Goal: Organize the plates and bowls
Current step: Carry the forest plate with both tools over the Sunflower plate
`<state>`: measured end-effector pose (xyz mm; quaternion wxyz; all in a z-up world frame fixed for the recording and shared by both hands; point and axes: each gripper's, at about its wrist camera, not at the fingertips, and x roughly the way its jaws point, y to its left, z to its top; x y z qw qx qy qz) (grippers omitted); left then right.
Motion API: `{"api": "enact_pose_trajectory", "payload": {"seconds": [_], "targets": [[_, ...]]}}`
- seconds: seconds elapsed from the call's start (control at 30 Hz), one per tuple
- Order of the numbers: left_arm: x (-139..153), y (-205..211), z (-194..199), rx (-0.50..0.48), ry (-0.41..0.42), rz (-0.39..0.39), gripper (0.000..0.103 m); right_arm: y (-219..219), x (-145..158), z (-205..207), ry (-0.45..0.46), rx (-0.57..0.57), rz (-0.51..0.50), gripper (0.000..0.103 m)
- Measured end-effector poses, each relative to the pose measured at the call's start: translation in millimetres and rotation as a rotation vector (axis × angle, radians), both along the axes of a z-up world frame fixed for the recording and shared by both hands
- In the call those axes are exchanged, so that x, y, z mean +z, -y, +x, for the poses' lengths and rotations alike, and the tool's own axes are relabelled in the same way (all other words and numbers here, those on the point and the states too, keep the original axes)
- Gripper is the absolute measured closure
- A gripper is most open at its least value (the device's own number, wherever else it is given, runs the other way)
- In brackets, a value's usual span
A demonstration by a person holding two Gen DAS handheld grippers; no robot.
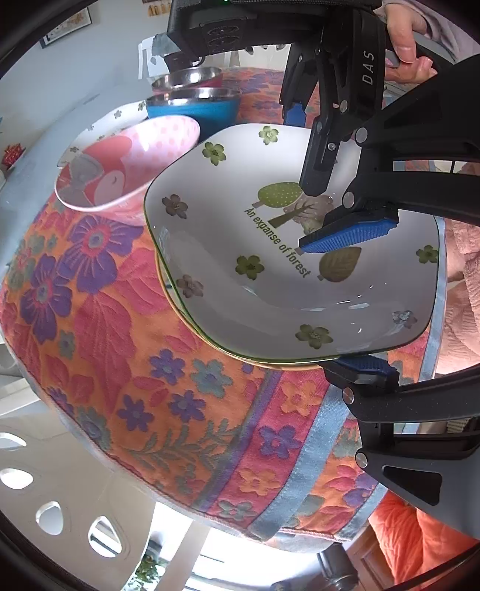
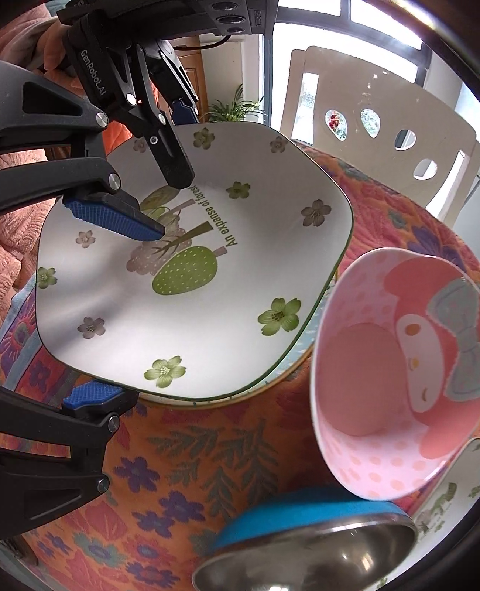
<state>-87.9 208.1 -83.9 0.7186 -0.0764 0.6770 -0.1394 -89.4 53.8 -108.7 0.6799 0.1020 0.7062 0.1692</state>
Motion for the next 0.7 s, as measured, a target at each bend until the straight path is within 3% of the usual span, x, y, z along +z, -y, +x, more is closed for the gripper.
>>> {"api": "enact_pose_trajectory", "payload": {"seconds": [0.7], "targets": [[-15, 8, 18, -0.027, -0.041, -0.004, 0.057, 13, -8, 10, -0.046, -0.049, 0.005, 0.036]]}}
